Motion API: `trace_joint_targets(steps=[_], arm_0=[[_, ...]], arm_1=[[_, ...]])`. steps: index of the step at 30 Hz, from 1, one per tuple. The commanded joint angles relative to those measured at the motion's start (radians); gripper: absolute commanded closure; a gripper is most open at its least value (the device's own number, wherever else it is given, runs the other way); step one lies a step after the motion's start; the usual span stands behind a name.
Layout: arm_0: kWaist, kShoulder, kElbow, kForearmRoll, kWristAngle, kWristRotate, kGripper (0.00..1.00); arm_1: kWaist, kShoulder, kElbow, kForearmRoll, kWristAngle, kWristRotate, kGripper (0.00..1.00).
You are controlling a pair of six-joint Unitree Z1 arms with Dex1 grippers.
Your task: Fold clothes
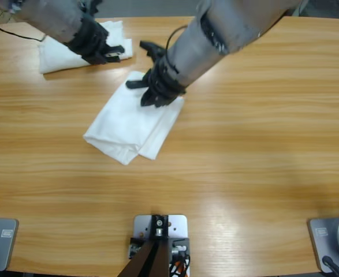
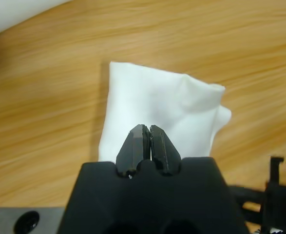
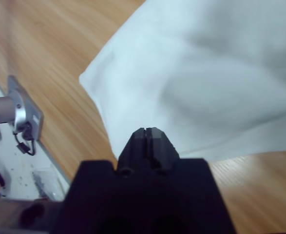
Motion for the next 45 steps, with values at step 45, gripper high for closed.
trace_joint_targets(steps=[45], arm_0=[[0.012, 0.283, -0.023, -0.04, -0.054, -0.103, 1.0]], arm_1=[[0.086, 0.01, 0.53, -0.34, -0.077, 0.168, 1.0]])
